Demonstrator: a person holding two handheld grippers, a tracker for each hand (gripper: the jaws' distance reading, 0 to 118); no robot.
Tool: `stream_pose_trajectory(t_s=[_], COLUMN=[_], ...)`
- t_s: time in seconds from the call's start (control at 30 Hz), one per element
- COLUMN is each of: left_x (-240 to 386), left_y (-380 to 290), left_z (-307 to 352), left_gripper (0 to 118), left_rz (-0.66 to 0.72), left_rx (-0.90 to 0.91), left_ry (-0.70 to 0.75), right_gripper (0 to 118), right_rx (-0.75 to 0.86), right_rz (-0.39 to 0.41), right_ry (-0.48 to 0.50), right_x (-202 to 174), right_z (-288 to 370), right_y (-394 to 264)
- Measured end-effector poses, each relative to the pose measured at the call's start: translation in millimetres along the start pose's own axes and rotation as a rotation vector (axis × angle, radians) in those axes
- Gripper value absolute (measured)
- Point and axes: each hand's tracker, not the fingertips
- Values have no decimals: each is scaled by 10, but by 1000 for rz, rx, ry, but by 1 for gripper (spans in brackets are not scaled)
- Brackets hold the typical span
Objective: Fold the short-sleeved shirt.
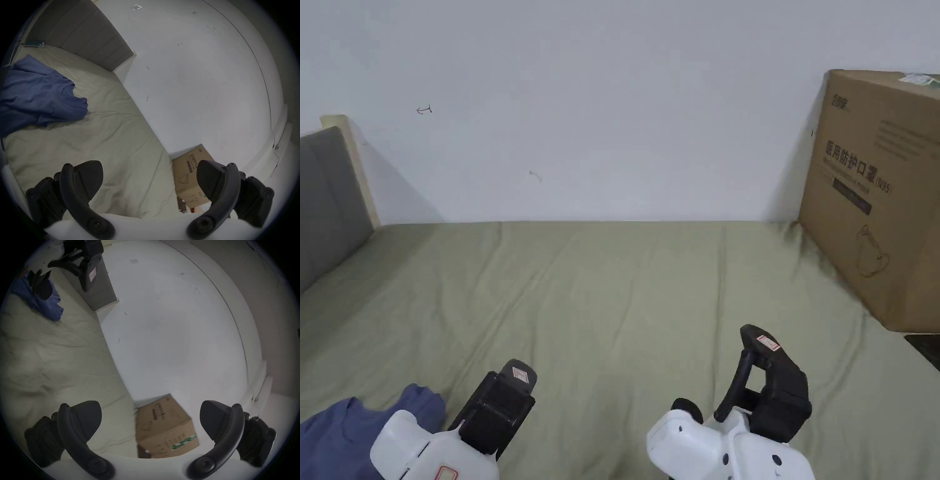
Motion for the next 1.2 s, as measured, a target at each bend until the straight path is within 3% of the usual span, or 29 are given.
stream_pose_trajectory(t_s=[0.07,0.17,0.2,0.27,0.3,0.33,0.4,0.43,0.5,0.73,0.8,0.83,0.87,0.93,0.97,1.03,1.13,1.2], left_x=[202,657,807,1000,1068,1119,1085,1078,1037,1023,1041,1042,1056,1069,1074,1058,1065,1063], left_y=[46,30,-9,-105,-152,-191,-191,-178,-140,-111,-109,-112,-116,-127,-127,-120,-124,-91], left_z=[22,73,105,191,226,258,319,315,286,296,304,319,320,310,306,311,331,296], left_gripper=[116,116,116,116,116,116,116,116,116,115,106,92,67,30,17,2,0,0], left_rz=[-201,-594,-728,-920,-994,-1037,-990,-959,-923,-921,-936,-947,-955,-975,-977,-980,-979,-973], left_rx=[33,98,123,151,158,154,170,157,140,150,150,156,156,144,138,131,154,143], left_ry=[32,73,59,39,33,43,12,1,2,4,3,-1,1,7,12,4,11,24], right_gripper=[118,118,118,118,118,118,118,118,118,118,114,109,92,42,24,23,15,4], right_rx=[-52,-139,-136,-150,-153,-137,-139,-131,-108,-132,-143,-139,-126,-117,-124,-132,-130,-131], right_rz=[-248,-742,-943,-1187,-1180,-1123,-968,-949,-989,-998,-972,-969,-967,-980,-977,-968,-982,-1007], right_ry=[43,114,156,174,146,134,83,73,63,1,-5,-7,2,2,-10,-27,-3,-36], right_x=[193,456,488,450,451,440,476,460,458,591,602,601,599,579,566,572,597,592], right_z=[-68,-172,-204,-193,-161,-135,-86,-53,-11,56,72,86,97,118,116,118,94,124], right_y=[-149,-504,-686,-878,-939,-967,-946,-909,-919,-815,-786,-770,-785,-762,-750,-761,-803,-797])
